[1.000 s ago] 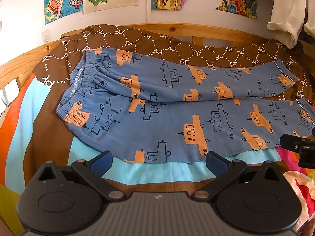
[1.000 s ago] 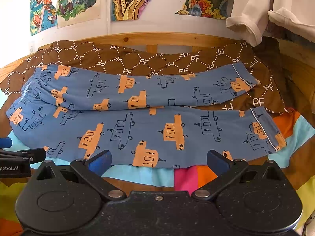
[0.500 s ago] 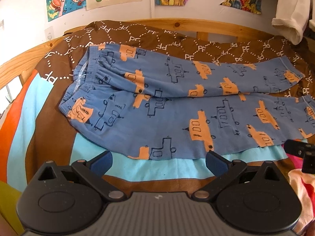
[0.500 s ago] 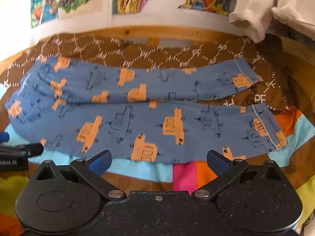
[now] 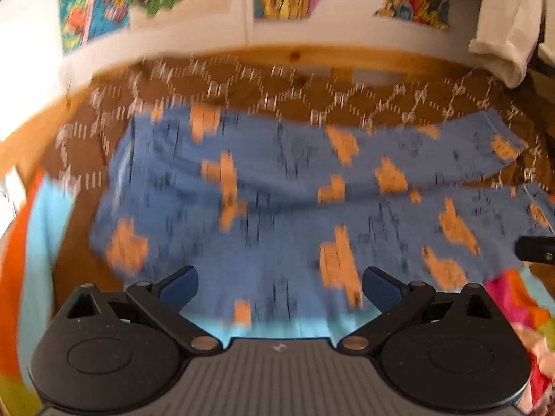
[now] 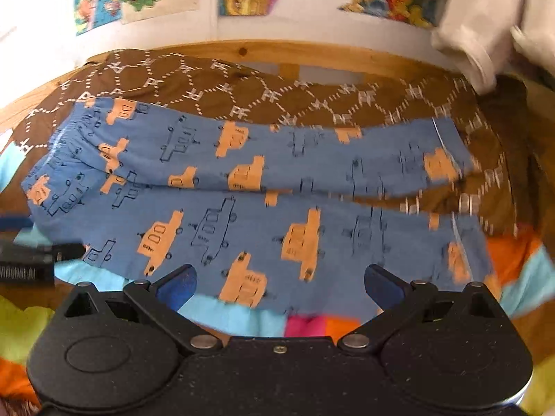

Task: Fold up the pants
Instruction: 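Move both grippers to the pant-leg hems and close on them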

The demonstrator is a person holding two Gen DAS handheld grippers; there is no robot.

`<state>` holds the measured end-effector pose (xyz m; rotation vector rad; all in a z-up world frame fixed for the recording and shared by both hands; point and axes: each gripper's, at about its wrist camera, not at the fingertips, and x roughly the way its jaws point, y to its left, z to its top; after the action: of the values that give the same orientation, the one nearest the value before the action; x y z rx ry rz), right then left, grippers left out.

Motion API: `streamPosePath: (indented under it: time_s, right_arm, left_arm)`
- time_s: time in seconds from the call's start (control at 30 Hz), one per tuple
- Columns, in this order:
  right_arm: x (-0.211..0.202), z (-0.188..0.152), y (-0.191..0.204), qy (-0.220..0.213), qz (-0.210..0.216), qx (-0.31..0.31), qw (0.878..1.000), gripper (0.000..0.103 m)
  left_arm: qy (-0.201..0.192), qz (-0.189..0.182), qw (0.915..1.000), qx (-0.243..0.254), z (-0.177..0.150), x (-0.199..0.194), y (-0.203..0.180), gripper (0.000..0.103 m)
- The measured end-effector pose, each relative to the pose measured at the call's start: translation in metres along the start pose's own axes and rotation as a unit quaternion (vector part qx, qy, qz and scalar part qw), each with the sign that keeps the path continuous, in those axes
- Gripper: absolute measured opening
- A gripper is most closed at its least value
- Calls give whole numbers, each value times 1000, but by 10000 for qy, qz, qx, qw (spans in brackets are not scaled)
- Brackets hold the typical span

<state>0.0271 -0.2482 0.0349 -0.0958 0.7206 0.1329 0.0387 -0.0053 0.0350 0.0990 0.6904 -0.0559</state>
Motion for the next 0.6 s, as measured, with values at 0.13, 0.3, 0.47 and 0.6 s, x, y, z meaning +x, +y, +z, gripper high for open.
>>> streamPosePath:
  time_s: [0.13, 0.3, 0.47, 0.6]
  right_arm:
    - [-3, 50, -18, 324, 314, -955, 9944, 102]
    - [20, 105, -30, 580, 669, -2121, 9732, 102]
    - [84, 146, -49, 400, 1417, -1971, 9693, 102]
    - [147, 172, -64, 606, 1681, -1585, 9711, 102]
  left_arm:
    - [-389, -24, 9983, 423, 53, 5, 8, 103]
    - [-636, 196, 9903, 1220, 114, 33, 16, 103]
    - [-371, 143, 9810, 1899, 155, 85, 26, 103]
    - [104, -162, 9764, 2153, 178, 130, 36, 103]
